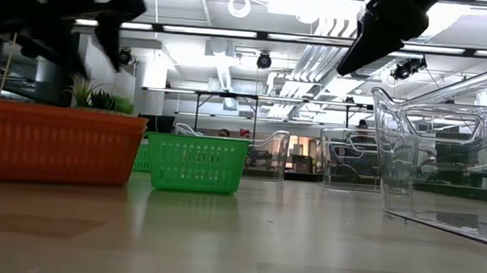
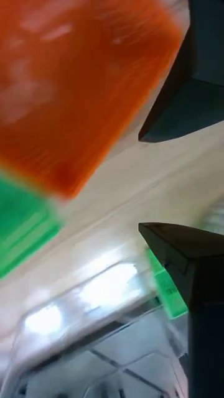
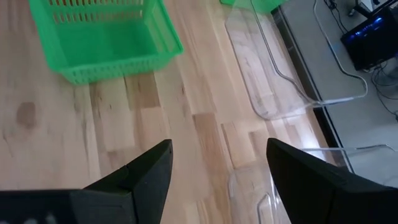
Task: Stack baskets by color
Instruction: Stack the top green bin on top of the middle green bin
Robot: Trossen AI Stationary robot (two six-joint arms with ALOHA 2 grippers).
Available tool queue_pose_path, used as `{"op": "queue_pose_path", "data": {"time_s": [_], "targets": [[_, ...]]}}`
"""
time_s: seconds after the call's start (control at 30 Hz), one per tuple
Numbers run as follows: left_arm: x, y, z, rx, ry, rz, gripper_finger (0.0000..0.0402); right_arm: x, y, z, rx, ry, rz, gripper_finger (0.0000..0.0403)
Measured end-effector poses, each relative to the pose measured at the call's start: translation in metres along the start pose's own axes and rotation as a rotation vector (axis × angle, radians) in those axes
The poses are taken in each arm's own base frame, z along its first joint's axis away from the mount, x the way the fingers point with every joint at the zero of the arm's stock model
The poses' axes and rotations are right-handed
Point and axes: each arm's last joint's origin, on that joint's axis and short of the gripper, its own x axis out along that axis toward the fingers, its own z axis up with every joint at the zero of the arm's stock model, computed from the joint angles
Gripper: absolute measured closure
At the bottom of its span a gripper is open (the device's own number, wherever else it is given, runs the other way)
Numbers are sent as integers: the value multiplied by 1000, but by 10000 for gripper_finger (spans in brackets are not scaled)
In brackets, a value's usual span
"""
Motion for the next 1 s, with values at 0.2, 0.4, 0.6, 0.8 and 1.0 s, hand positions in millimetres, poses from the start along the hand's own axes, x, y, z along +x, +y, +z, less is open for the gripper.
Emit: {"op": "queue_pose_path", "data": {"time_s": [0.2,0.4,0.6,0.8,1.0], "targets": [[1,55,0,-285,-330,86,192,2,-5,-8,-32,80,-25,155],[5,101,-10,-594,-713,29,192,1,-9,-17,-73,163,-55,155],[23,97,-17,-700,-1023,18,192,5,-9,-56,-34,175,-53,155],[17,78,-23,-739,-1087,38,193,-10,-17,-76,112,-32,37,155],[11,51,-30,-781,-1138,144,193,-29,-28,-67,206,-471,120,155]]}}
